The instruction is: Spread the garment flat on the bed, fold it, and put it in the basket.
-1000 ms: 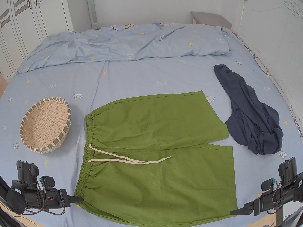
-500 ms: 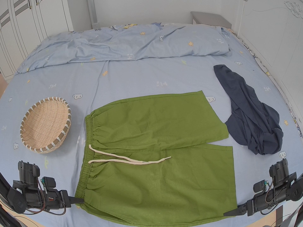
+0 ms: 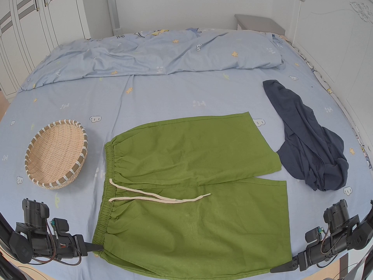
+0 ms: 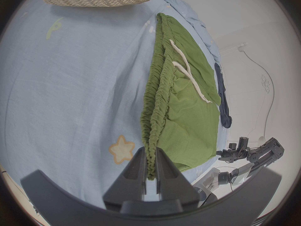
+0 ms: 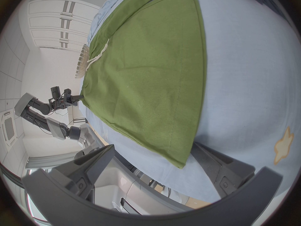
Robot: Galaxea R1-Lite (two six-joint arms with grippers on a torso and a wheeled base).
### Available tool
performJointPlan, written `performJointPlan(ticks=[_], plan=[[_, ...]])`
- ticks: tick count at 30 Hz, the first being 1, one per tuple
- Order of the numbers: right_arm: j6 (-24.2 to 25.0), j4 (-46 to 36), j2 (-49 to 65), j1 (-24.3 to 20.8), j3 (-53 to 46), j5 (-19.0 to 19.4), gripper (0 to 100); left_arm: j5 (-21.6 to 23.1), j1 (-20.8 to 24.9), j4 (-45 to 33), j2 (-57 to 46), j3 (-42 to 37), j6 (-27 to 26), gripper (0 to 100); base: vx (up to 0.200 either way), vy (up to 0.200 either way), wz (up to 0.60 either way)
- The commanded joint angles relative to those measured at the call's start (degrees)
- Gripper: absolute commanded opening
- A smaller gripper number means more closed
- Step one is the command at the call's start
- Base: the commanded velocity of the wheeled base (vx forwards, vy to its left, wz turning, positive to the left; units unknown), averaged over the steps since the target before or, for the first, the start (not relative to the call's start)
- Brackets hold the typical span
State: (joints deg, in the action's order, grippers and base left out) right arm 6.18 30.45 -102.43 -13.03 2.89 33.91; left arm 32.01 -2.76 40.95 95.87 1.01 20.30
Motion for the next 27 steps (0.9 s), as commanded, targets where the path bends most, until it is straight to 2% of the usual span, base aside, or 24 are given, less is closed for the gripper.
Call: performJointPlan(ticks=[1,7,8,23,27], plan=[[0.24,0.75,-1.11,-1.21,-0.16,0.01,100,-0.02,-0.06,0.01,0.11,-0.92,0.01,0,0.000,0.000,0.00],[0.41,1.98,-1.20,-0.59,-0.25,0.01,100,-0.02,-0.06,0.01,0.11,-0.92,0.01,0,0.000,0.000,0.00],[0.50,2.51,-1.81,0.20,-0.34,0.01,0,-0.11,-0.06,0.01,0.20,-0.92,0.01,0,0.000,0.000,0.00],[-0.03,3.74,-1.73,3.10,-2.36,0.01,0,-0.20,-0.23,0.01,0.46,-0.92,0.01,0,0.000,0.000,0.00],[-0.12,0.22,1.79,3.10,-2.89,-0.34,0,-0.20,-1.11,-1.40,0.11,-0.92,0.01,0,0.000,0.000,0.00]])
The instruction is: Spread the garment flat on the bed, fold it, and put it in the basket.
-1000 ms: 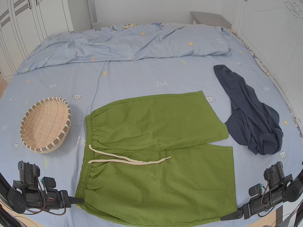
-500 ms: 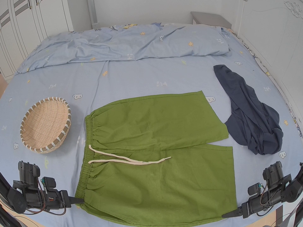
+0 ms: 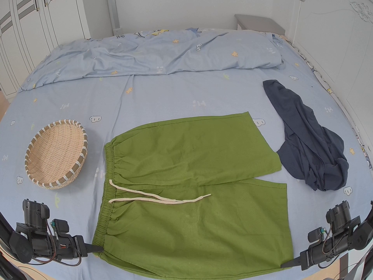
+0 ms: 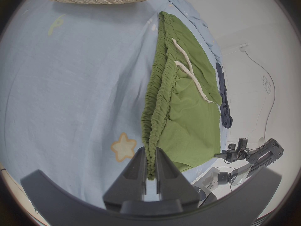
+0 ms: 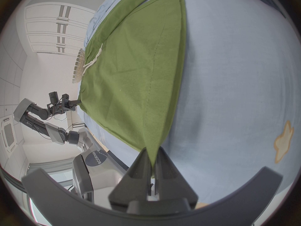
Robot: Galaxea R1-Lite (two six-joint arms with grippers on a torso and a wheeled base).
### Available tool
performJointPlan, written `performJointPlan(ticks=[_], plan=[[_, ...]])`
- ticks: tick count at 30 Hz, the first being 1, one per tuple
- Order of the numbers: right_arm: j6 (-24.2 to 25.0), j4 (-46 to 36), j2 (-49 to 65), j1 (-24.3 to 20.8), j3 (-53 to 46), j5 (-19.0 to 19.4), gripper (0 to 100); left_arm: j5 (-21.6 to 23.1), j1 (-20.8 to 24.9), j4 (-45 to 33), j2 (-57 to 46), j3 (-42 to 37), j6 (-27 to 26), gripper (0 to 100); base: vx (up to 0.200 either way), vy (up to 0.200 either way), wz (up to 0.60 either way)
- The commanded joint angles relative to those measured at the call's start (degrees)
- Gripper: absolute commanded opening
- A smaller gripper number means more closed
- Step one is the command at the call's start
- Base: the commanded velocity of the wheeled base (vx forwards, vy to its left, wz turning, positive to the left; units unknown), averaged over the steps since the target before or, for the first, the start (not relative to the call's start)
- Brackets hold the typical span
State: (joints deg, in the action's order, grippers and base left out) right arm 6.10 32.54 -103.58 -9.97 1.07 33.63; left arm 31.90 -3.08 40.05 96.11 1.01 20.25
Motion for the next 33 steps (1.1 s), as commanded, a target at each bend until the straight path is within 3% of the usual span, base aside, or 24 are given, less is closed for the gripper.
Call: performJointPlan(ticks=[1,5,13,20,23,30,33], plan=[[-0.03,-3.53,4.18,0.04,-1.07,-0.15,0,-0.09,-1.66,-0.93,-0.22,-0.92,-0.12,0,0.000,0.000,0.00],[-0.12,-8.45,8.57,-0.14,-1.07,-0.15,0,-0.09,-4.47,-2.25,-0.22,-0.92,-2.41,0,0.000,0.000,0.00],[-0.21,-19.70,19.82,-0.31,-1.07,-0.06,0,-0.70,-5.27,-16.67,-2.07,-0.84,-14.80,0,0.000,0.000,0.00],[0.58,-19.88,21.49,0.13,0.51,-0.06,0,-0.53,-5.27,-19.04,-5.23,0.39,-14.80,0,0.000,0.000,0.00],[1.46,-20.14,21.93,0.74,4.29,-0.06,0,-0.53,-5.00,-19.22,-6.29,2.33,-11.81,0,0.000,0.000,0.00],[8.14,-20.50,23.60,1.36,17.82,-0.06,0,-0.61,0.27,-22.56,-14.72,12.52,8.84,0,0.000,0.000,0.00],[8.32,-20.23,21.49,1.62,23.89,-0.24,0,-0.17,2.47,-28.53,-15.78,19.03,13.24,0,0.000,0.000,0.00]])
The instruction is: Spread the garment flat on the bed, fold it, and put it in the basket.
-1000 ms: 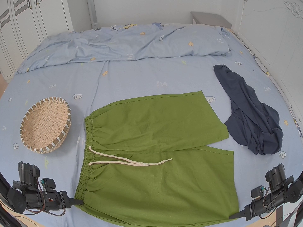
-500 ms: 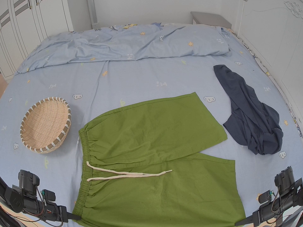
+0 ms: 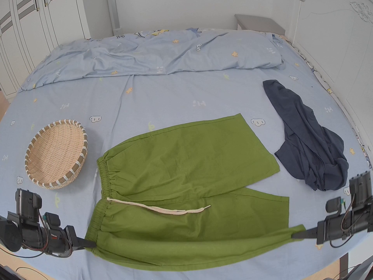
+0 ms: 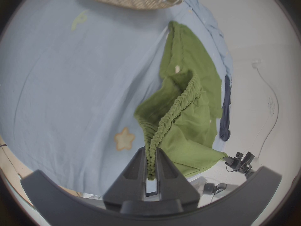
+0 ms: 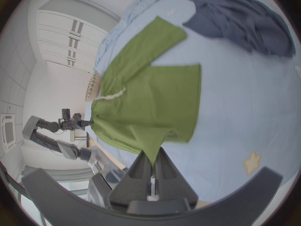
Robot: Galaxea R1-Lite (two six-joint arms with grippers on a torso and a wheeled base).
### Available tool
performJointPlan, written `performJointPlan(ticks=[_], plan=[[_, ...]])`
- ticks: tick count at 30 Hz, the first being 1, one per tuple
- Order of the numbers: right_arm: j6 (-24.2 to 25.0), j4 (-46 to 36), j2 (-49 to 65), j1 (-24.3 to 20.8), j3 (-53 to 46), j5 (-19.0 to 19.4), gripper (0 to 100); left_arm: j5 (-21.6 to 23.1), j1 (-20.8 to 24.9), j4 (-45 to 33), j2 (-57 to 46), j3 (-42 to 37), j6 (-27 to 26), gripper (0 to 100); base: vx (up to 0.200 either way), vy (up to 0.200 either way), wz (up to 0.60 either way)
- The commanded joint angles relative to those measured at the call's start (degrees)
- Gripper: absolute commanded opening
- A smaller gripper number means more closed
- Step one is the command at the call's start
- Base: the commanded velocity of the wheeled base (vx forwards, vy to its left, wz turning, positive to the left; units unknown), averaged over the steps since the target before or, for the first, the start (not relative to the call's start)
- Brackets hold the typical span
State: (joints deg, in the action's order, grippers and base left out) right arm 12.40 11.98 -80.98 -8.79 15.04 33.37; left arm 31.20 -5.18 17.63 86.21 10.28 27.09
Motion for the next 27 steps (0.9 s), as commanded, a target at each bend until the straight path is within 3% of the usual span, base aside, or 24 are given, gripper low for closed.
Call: performJointPlan(ticks=[1,7,13,27], plan=[[2.02,0.23,-1.72,0.53,10.88,0.03,0,0.62,4.92,-6.99,-5.88,10.82,6.66,0,0.000,0.000,0.00],[2.19,-1.52,-10.95,1.32,25.47,-0.23,0,0.80,5.27,-16.31,-3.59,23.91,7.98,0,0.000,0.000,0.00],[2.19,-5.74,-17.63,1.41,37.60,-0.23,0,0.71,5.44,-18.95,1.42,34.37,11.06,0,0.000,0.000,0.00],[2.46,-14.88,-25.72,1.85,58.78,-0.23,0,0.53,3.95,-21.76,10.12,46.15,11.14,0,0.000,0.000,0.00]])
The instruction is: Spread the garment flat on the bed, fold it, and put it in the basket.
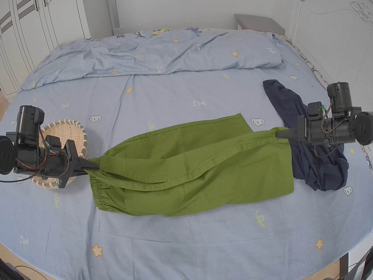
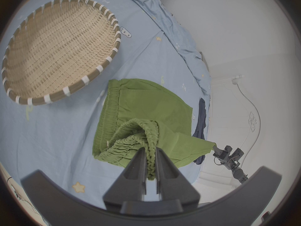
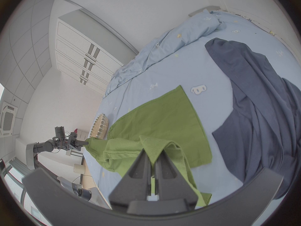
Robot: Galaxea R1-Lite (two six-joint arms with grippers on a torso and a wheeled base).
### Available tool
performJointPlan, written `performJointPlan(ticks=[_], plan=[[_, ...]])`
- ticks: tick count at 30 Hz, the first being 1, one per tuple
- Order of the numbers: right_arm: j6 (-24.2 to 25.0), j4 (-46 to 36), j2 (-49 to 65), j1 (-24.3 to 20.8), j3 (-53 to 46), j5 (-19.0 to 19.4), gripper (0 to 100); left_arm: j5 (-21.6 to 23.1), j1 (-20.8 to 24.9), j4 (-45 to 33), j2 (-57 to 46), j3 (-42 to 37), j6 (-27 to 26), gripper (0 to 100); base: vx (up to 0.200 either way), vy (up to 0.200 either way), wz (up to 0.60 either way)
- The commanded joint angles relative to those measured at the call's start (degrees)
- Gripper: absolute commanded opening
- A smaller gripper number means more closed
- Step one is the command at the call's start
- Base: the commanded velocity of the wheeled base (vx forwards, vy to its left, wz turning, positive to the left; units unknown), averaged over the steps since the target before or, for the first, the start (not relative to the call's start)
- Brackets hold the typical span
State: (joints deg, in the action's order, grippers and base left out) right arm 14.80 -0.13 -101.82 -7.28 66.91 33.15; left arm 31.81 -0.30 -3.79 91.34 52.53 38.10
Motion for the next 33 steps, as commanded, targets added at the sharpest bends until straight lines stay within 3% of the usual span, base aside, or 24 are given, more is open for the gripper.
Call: performJointPlan(ticks=[1,21,28,33], plan=[[0.05,-3.65,-5.41,0.51,8.41,-0.01,0,-0.08,-1.28,-0.34,5.69,4.51,0.14,0,0.000,0.000,0.00],[0.05,-18.94,-17.36,0.60,35.21,-0.19,0,-0.25,-4.35,-0.16,10.17,10.14,-0.04,0,0.000,0.000,0.00],[-0.03,-18.59,-21.06,-0.02,38.47,-3.00,0,-0.25,-4.53,-0.16,10.17,10.93,-0.30,0,0.000,0.000,0.00],[-0.03,-18.41,-22.37,0.07,40.66,-3.00,0,-0.43,-4.71,-0.34,10.35,11.54,-0.30,0,0.000,0.000,0.00]])
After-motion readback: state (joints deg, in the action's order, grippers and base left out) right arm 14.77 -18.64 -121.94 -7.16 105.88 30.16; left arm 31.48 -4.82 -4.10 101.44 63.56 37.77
